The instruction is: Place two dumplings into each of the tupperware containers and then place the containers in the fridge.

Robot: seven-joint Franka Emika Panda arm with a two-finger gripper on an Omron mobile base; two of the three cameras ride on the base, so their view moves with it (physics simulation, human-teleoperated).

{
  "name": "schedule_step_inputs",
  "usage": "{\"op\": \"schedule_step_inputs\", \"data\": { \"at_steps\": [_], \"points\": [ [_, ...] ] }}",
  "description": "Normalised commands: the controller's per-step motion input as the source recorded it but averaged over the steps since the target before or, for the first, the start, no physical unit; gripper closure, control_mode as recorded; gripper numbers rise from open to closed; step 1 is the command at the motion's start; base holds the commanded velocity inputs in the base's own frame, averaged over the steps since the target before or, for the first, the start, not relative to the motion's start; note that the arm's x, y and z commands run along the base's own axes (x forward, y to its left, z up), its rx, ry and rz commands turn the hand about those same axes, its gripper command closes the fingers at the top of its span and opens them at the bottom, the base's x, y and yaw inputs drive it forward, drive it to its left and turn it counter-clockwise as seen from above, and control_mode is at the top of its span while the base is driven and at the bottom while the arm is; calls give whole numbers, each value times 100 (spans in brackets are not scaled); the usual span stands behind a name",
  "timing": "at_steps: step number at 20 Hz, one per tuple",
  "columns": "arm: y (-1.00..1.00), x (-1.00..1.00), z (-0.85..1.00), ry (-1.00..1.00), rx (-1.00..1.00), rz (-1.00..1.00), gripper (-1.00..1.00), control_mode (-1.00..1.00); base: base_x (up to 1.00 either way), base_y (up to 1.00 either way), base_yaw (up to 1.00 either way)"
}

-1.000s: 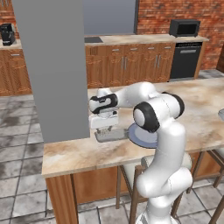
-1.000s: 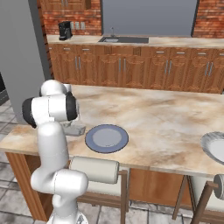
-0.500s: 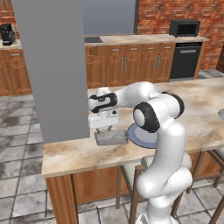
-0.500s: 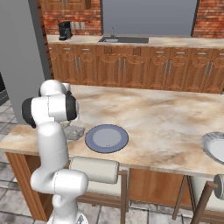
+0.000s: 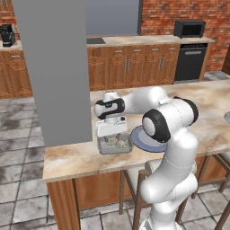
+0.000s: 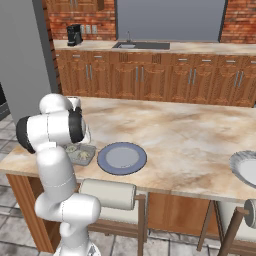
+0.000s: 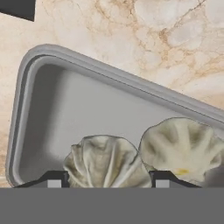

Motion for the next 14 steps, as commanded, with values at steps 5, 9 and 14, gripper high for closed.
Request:
{"op": "schedule_step_inputs", "data": {
  "at_steps": [5, 9, 14],
  "points": [
    [1, -2, -7, 0, 0, 0, 100, -100, 0, 0, 0],
    [23, 30, -7, 0, 0, 0, 100, -100, 0, 0, 0],
    [17, 27, 0, 0, 0, 0, 100, -100, 0, 0, 0]
  ]
}}
